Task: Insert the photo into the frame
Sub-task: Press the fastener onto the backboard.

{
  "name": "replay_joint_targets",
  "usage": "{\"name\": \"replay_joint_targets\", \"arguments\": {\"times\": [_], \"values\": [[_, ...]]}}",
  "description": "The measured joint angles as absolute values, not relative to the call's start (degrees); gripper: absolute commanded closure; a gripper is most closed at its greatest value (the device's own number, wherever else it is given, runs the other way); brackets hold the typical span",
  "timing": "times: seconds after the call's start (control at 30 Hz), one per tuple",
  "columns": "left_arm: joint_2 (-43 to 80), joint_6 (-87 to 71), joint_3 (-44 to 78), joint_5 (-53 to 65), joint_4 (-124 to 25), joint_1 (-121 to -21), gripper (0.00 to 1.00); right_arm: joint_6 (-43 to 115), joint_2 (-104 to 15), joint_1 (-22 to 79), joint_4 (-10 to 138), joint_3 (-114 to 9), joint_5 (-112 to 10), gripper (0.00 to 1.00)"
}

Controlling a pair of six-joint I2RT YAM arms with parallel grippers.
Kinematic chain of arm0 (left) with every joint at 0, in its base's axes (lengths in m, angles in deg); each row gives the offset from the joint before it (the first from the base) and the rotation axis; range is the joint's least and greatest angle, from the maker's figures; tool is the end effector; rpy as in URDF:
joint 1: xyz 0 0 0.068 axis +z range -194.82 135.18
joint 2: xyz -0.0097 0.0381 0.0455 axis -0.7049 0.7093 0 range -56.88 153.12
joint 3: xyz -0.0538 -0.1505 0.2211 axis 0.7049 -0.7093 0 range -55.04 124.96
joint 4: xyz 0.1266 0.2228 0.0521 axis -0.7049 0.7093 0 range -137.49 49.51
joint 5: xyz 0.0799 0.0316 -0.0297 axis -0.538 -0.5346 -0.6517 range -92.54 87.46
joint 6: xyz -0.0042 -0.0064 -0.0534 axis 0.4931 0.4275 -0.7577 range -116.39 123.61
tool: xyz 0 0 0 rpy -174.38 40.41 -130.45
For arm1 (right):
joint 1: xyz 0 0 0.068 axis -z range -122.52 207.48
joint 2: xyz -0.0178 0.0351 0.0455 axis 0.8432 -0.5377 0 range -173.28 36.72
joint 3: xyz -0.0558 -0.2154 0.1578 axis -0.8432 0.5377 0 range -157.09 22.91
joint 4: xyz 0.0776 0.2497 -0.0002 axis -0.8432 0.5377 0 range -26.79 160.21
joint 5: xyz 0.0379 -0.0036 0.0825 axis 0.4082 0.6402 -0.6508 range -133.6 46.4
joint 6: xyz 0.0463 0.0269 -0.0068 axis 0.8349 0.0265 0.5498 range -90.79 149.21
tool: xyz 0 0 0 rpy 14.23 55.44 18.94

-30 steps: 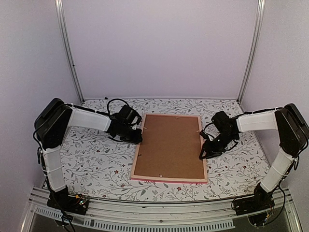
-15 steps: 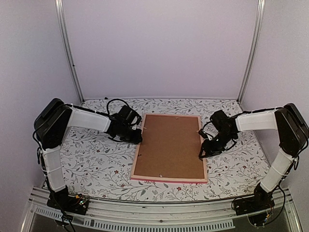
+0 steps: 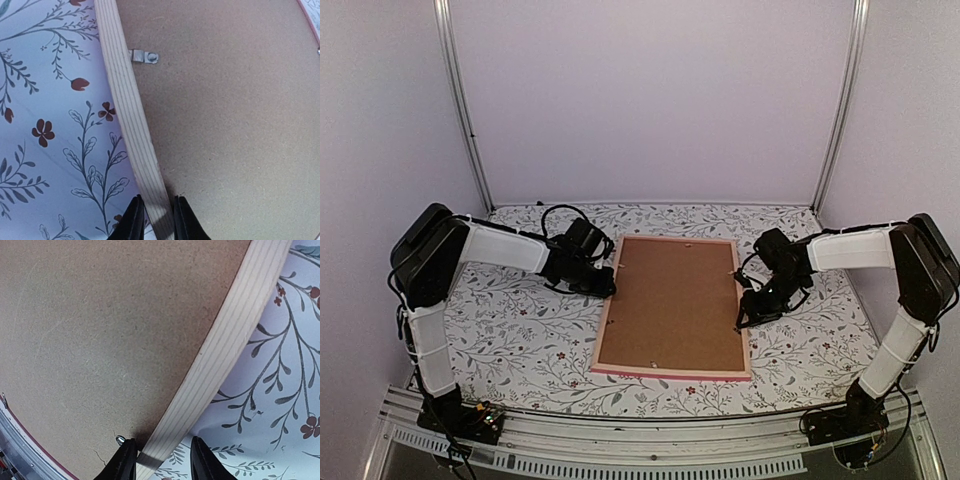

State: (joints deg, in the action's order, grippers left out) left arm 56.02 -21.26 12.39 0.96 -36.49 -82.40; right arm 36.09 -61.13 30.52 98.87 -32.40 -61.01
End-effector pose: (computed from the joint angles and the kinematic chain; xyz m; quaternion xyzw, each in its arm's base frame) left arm 0.3140 -0.2444 0.1328 0.1148 0.9502 -0.1745 0.2314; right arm 0.2618 0.1452 0.1479 -0.1867 0.9655 0.1736 0.0535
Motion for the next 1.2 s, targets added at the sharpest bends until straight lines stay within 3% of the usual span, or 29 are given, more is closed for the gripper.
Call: {"name": "replay_joint_targets", "arguments": {"times": [1.2], "values": [[56.0, -21.3, 12.6, 1.6, -36.0, -82.4, 0.79, 35.8, -63.4, 29.1, 103.0, -35.5, -63.5, 0.55]]}}
